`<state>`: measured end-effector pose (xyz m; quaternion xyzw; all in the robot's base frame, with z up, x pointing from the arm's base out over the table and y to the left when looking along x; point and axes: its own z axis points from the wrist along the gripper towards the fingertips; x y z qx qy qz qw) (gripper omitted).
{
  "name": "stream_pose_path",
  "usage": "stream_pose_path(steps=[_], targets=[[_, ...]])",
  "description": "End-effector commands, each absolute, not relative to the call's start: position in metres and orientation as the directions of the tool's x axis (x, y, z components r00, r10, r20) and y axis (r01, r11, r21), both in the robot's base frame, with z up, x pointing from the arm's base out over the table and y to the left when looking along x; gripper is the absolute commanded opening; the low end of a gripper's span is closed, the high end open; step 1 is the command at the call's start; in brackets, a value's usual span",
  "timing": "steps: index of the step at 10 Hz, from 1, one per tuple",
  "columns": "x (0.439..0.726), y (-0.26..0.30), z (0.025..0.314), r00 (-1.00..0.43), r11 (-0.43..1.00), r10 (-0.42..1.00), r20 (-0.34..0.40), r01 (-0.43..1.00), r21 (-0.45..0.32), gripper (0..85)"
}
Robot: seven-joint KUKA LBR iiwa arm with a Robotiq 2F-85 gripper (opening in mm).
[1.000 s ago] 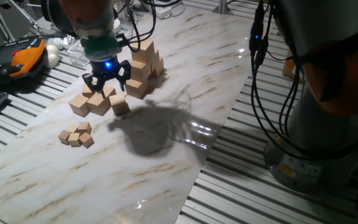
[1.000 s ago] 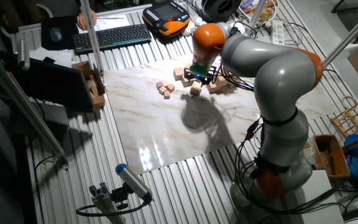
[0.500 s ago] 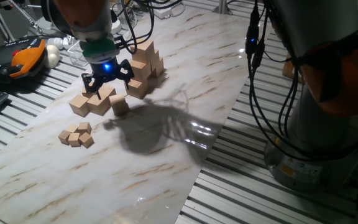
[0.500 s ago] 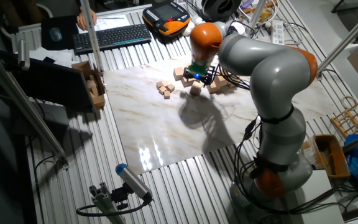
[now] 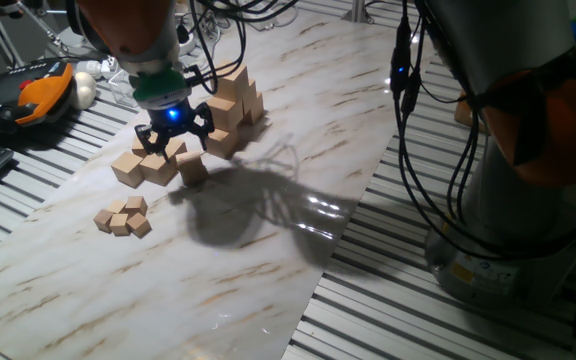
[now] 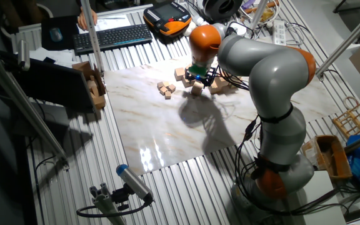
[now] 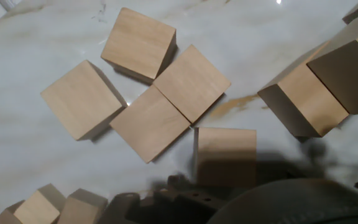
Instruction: Stack the blocks into a pyramid shape
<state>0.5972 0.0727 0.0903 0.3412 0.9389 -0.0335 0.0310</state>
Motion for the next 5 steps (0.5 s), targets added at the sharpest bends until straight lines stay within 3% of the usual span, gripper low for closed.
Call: stream_pose_path(steps=[1, 5], targets=[[0.5977, 0.0710, 0.0867, -0.765, 0.765, 0.640, -0.071, 0.643, -0.034, 85.0], [0.5970, 0.0661, 0.0778, -0.754, 0.755, 0.656, -0.023, 0.656, -0.002, 85.0]])
